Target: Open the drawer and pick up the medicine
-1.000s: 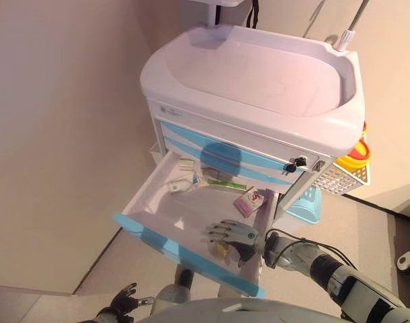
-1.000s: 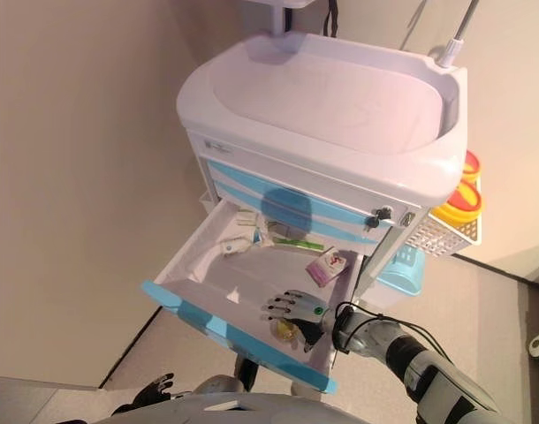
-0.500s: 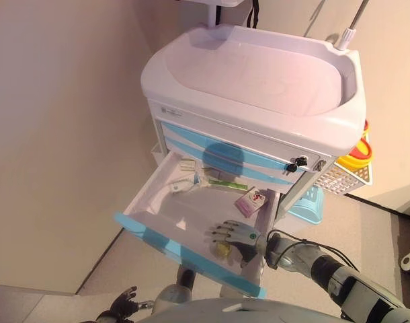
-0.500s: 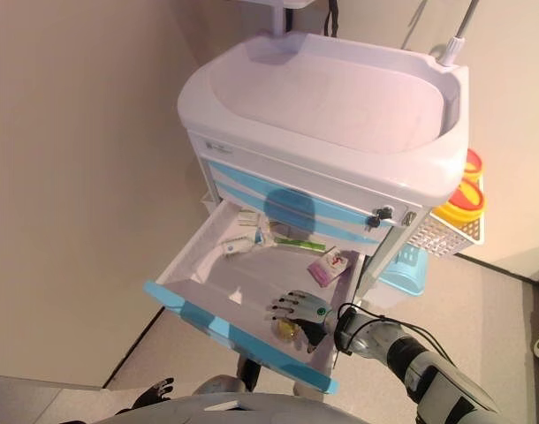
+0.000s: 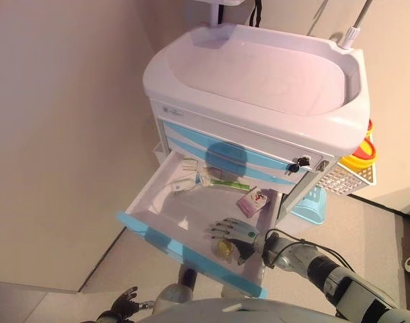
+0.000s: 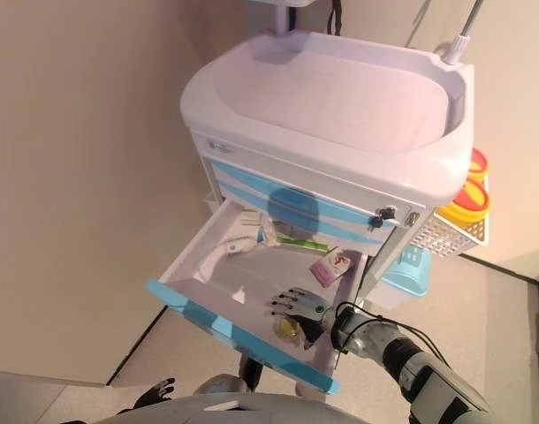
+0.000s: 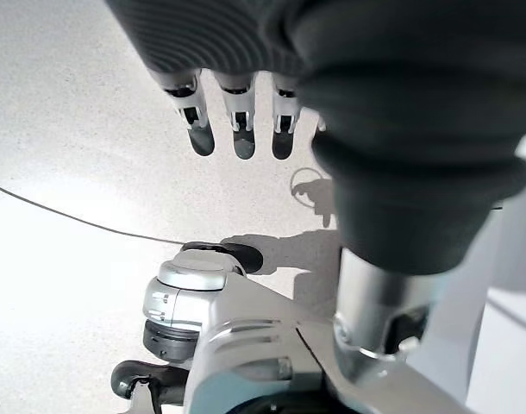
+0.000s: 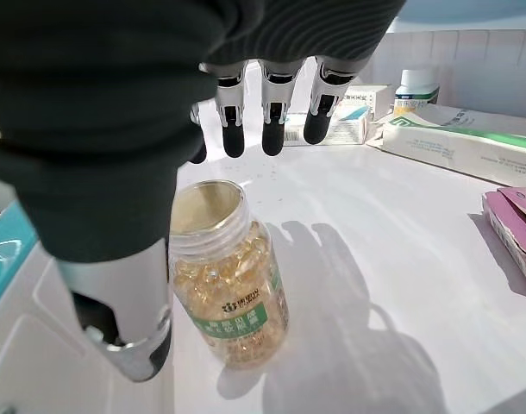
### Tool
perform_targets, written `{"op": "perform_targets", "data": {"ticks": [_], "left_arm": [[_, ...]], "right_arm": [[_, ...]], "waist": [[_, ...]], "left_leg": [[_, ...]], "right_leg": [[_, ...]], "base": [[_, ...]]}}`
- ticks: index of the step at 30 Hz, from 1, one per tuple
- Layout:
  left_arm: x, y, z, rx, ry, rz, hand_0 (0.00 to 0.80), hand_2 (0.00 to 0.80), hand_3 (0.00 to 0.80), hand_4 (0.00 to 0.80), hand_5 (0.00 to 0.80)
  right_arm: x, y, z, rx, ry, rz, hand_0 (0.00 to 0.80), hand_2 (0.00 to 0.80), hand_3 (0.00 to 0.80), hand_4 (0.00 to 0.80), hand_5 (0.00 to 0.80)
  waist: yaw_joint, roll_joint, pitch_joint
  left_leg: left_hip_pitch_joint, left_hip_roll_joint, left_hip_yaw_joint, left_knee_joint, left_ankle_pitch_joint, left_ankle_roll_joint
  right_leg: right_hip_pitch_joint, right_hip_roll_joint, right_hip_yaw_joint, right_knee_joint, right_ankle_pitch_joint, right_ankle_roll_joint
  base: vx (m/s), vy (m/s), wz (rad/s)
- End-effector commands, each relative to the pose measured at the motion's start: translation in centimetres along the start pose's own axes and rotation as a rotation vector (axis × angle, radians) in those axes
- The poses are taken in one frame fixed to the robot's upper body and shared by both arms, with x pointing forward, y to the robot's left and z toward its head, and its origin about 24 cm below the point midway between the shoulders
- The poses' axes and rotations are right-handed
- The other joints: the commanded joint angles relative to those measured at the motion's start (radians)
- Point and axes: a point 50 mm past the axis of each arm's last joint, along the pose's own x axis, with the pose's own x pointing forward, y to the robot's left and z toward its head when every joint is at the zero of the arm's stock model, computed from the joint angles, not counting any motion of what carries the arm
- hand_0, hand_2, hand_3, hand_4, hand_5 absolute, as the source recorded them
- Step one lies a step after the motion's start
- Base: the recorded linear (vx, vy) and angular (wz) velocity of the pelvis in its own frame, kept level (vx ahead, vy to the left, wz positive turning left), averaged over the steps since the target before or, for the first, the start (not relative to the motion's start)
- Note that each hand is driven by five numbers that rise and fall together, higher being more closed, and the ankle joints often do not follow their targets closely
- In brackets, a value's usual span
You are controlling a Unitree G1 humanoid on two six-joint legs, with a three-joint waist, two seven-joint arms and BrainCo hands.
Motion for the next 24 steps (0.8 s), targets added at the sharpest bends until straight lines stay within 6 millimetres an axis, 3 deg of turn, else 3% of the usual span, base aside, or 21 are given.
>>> {"op": "perform_targets", "data": {"ticks": [1,8,9,10,24], "left_arm": [[0.57,-0.51,1.93,0.034,-0.063,-0.026,0.0,0.0,0.0,0.0,0.0],[0.57,-0.45,1.95,0.038,-0.062,-0.027,0.0,0.0,0.0,0.0,0.0],[0.57,-0.42,1.94,0.038,-0.062,-0.028,0.0,0.0,0.0,0.0,0.0],[0.57,-0.4,1.94,0.038,-0.061,-0.028,0.0,0.0,0.0,0.0,0.0],[0.54,-0.49,1.81,0.036,-0.06,-0.027,0.0,0.0,0.0,0.0,0.0]], "right_arm": [[1.23,-2.33,0.13,-0.015,-0.037,-0.111,0.0,0.0,0.0,0.0,0.0],[1.29,-1.98,0.39,-0.016,-0.048,-0.094,0.0,0.0,0.0,0.0,0.0],[1.28,-1.93,0.36,-0.016,-0.044,-0.093,0.235,0.235,0.235,0.235,0.235],[1.26,-1.9,0.29,-0.016,-0.041,-0.089,0.8,0.8,0.8,0.8,0.8],[1.17,-1.82,0.31,-0.004,-0.04,-0.08,0.8,0.8,0.8,0.8,0.8]], "waist": [[0.026,-0.031,0.022],[0.031,-0.031,0.02],[0.032,-0.031,0.021],[0.033,-0.031,0.02],[0.032,-0.033,0.021]], "left_leg": [[0.062,-0.087,-0.007,0.002,-0.16,0.04],[0.061,-0.089,-0.01,0.002,-0.158,0.042],[0.061,-0.09,-0.011,0.002,-0.158,0.042],[0.061,-0.09,-0.011,0.002,-0.158,0.042],[0.062,-0.09,-0.011,0.002,-0.157,0.042]], "right_leg": [[-0.048,-0.006,-0.021,0.031,0.012,0.022],[-0.048,-0.007,-0.025,0.032,0.012,0.021],[-0.047,-0.007,-0.026,0.033,0.011,0.021],[-0.047,-0.007,-0.027,0.033,0.011,0.021],[-0.048,-0.007,-0.028,0.034,0.012,0.021]], "base": [[0.01,0.009,0.05],[0.006,0.002,0.02],[0.0,0.0,0.0],[0.0,0.0,0.0],[0.0,0.0,0.0]]}}
